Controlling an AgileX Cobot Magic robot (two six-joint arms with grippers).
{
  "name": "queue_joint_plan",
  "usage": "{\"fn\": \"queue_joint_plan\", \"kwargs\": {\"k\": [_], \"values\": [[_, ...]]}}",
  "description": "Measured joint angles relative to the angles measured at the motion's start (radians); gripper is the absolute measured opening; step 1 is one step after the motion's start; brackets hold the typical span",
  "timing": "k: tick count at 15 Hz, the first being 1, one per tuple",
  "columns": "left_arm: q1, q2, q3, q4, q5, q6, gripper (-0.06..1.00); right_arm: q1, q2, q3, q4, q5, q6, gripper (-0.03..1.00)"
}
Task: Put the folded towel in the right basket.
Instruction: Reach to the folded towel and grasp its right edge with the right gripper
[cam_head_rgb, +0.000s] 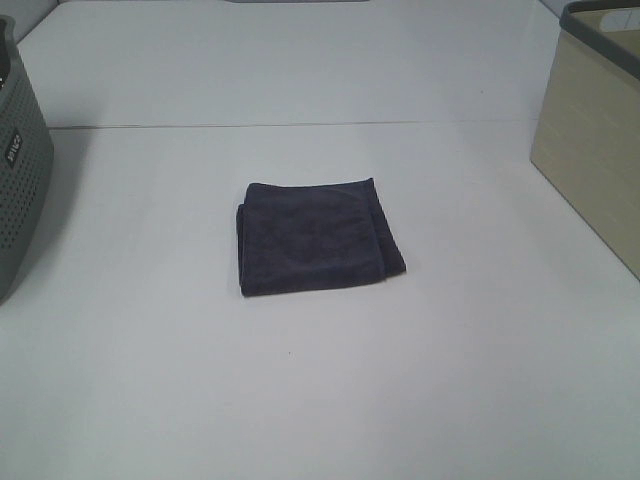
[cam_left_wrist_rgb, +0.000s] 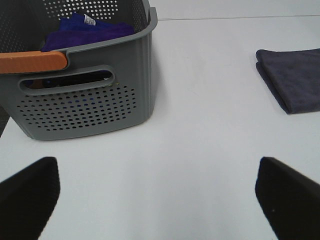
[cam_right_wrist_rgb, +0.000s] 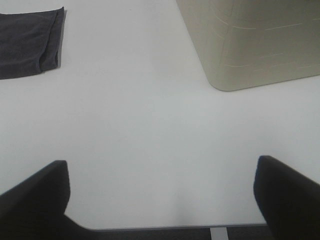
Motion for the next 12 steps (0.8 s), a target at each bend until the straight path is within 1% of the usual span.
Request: {"fn": "queue_joint_plan", "kwargs": {"k": [12], "values": [[0.000,0.000,0.000,0.000,0.000,0.000,0.99,0.000,0.000,0.000,0.000,0.000,0.000,0.96]]}}
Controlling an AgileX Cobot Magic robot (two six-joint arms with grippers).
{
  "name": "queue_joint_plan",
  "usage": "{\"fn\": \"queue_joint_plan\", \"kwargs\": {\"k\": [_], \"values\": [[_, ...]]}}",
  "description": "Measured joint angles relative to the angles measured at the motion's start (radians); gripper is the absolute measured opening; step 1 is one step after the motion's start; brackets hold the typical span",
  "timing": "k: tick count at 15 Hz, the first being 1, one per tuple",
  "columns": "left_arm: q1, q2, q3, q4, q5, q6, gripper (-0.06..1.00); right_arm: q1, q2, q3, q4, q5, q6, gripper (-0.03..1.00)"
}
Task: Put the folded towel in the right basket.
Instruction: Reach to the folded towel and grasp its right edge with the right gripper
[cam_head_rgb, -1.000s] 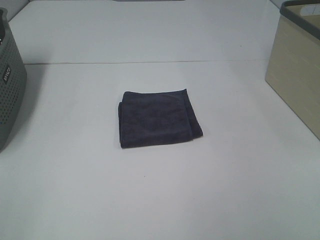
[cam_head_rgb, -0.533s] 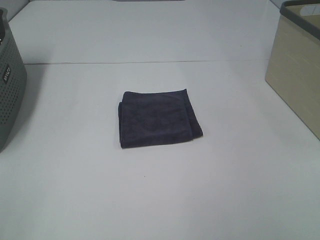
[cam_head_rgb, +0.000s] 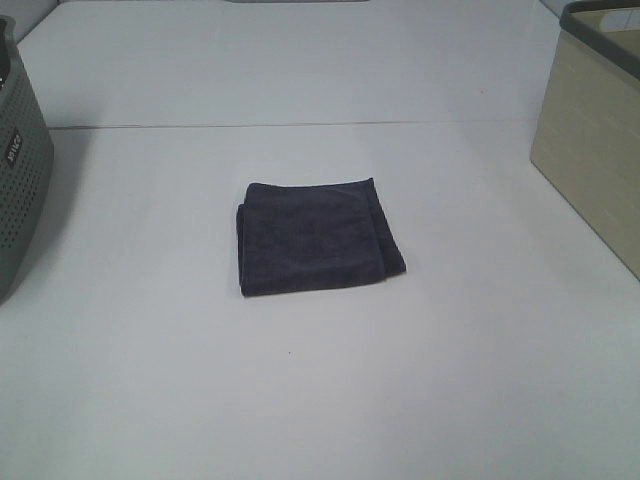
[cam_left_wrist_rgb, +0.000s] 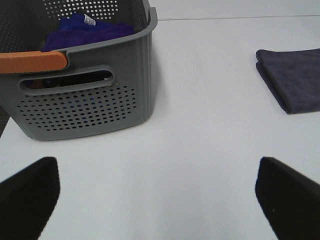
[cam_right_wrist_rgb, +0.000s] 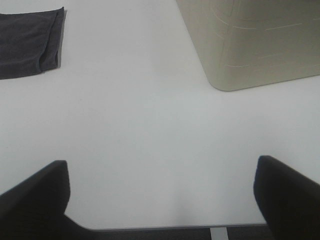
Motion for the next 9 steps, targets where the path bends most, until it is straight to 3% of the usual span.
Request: {"fn": "queue_joint_plan", "kwargs": {"k": [9], "values": [[0.000,0.000,0.000,0.000,0.000,0.000,0.99,0.000,0.000,0.000,0.000,0.000,0.000,0.96]]}}
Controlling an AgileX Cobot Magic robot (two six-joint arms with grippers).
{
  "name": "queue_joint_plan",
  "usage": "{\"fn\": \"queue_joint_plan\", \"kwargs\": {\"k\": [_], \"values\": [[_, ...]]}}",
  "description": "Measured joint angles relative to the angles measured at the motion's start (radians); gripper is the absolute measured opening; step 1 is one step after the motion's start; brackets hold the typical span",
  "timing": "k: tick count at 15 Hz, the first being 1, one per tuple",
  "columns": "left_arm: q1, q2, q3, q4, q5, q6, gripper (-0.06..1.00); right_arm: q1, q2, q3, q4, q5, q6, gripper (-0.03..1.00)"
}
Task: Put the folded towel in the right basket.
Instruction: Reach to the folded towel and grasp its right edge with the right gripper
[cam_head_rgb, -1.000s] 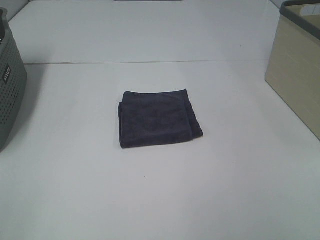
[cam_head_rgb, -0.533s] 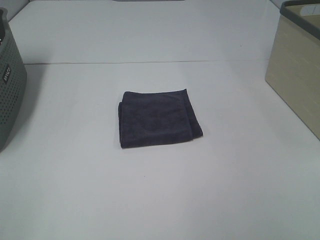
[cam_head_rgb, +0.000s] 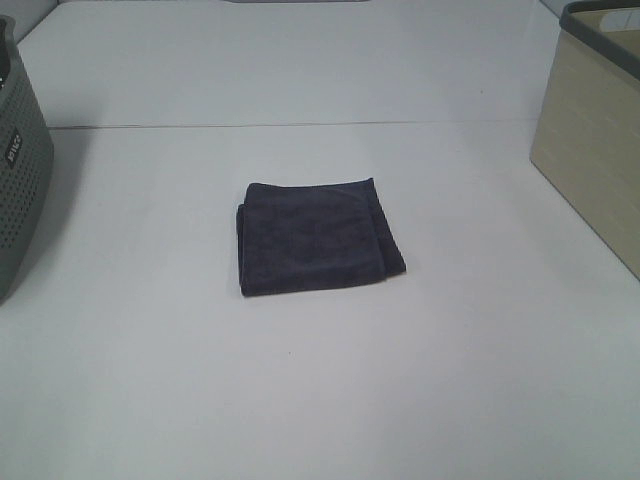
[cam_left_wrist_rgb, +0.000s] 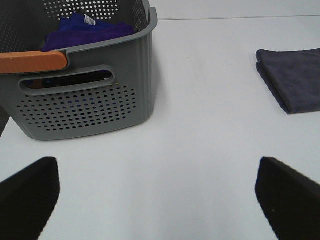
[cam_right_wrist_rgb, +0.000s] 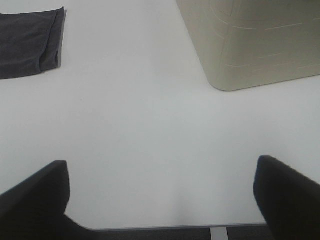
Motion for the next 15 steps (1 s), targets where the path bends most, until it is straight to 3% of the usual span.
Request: {"fn": "queue_joint_plan", "kwargs": {"k": [15], "values": [[0.000,0.000,0.000,0.000,0.000,0.000,0.99,0.000,0.000,0.000,0.000,0.000,-0.036,0.96]]}}
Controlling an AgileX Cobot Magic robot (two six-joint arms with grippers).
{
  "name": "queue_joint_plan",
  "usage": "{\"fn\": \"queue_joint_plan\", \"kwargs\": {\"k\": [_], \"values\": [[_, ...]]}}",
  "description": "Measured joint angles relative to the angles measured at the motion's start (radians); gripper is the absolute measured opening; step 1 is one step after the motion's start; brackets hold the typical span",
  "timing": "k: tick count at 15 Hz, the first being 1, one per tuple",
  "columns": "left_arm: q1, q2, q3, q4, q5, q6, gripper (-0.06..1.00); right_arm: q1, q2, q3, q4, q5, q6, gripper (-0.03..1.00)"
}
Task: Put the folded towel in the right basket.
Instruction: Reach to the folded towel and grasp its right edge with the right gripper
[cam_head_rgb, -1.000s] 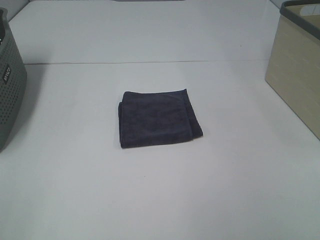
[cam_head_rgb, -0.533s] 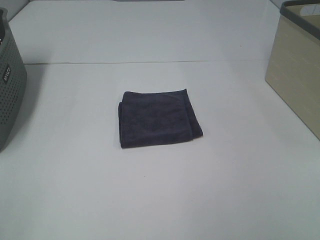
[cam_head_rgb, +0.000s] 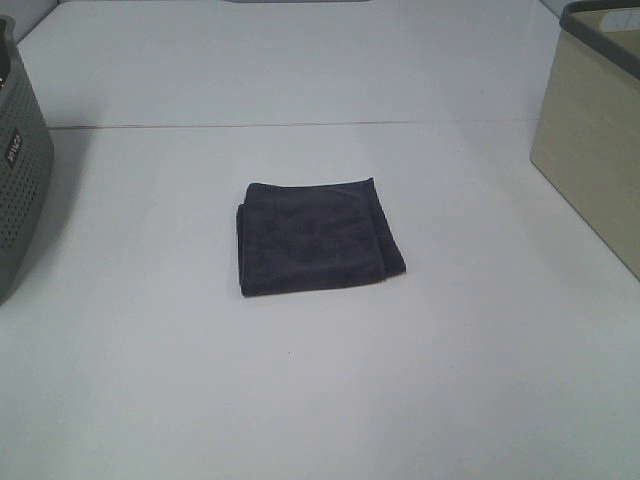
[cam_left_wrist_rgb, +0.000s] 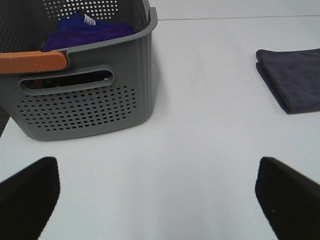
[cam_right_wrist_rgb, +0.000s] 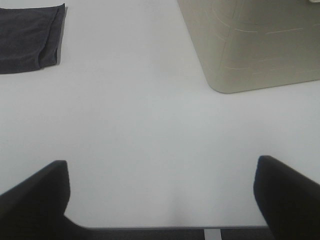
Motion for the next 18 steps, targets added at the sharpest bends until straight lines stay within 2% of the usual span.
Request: {"fn": "queue_joint_plan", "kwargs": {"k": [9,12,14,15,18], "values": [[0.000,0.000,0.000,0.000,0.000,0.000,0.99,0.000,0.025,-0.038,-0.004,0.019,-0.027,0.96],[0.000,0.000,0.000,0.000,0.000,0.000,0.99,0.000,0.298,-0.218,0.030,0.110,-0.026,0.96],[0.000,0.000,0.000,0.000,0.000,0.000,0.99,0.000,0.572,-0.401,0.088,0.116,-0.026,0.96],[0.000,0.000,0.000,0.000,0.000,0.000,0.99,0.000,0.817,-0.565,0.130,0.115,-0.026,0.96],[0.000,0.000,0.000,0.000,0.000,0.000,0.99,0.000,1.057,-0.720,0.189,0.113,-0.030,0.96]]}}
